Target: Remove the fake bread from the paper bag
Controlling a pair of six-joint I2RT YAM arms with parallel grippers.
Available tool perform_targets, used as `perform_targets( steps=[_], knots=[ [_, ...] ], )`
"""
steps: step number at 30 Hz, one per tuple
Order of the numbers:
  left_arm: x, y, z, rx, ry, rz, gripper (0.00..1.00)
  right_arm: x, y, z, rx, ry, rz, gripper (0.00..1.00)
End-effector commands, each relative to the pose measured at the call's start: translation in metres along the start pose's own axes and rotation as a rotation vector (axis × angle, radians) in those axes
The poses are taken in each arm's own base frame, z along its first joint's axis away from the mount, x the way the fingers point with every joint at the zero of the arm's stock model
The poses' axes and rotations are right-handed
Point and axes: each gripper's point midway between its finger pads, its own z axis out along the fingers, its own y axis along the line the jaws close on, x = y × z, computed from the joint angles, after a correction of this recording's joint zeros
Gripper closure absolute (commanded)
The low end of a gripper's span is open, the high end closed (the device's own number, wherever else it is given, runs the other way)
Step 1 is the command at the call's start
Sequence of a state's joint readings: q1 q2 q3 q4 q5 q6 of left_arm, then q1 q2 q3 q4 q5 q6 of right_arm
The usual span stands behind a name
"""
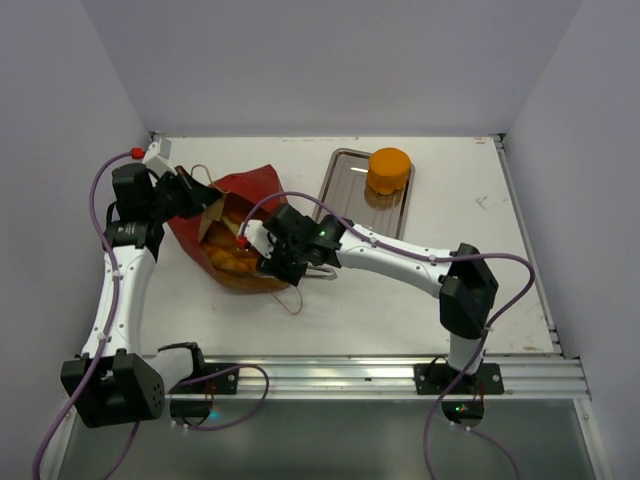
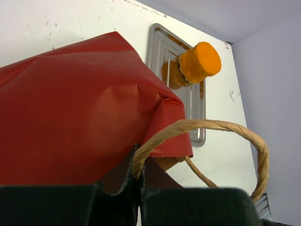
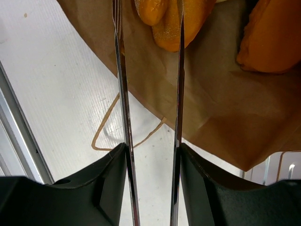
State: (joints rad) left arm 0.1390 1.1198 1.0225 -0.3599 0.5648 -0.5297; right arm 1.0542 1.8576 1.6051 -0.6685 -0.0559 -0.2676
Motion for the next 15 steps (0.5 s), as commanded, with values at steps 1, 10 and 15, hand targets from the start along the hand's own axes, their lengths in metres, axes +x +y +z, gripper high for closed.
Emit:
perform_targets(
  steps=[1, 10, 15],
  knots=[
    [-0.0023, -0.0077, -0.0057, 0.032, -0.011, 0.01, 1.0, -0.0161, 0.0011, -0.0227, -0.014, -0.08, 0.06, 0.5],
    [-0.0027, -0.009, -0.006, 0.035, -0.015, 0.009, 1.0, -0.0168, 0.0007, -0.0264, -0.036, -0.098, 0.133, 0.51],
    [-0.0032, -0.0084, -0.0055, 0.035, -0.017, 0.007, 1.0, -0.0132, 0.0033, -0.0211, -0.07, -0.09, 0.163, 0.53]
  ],
)
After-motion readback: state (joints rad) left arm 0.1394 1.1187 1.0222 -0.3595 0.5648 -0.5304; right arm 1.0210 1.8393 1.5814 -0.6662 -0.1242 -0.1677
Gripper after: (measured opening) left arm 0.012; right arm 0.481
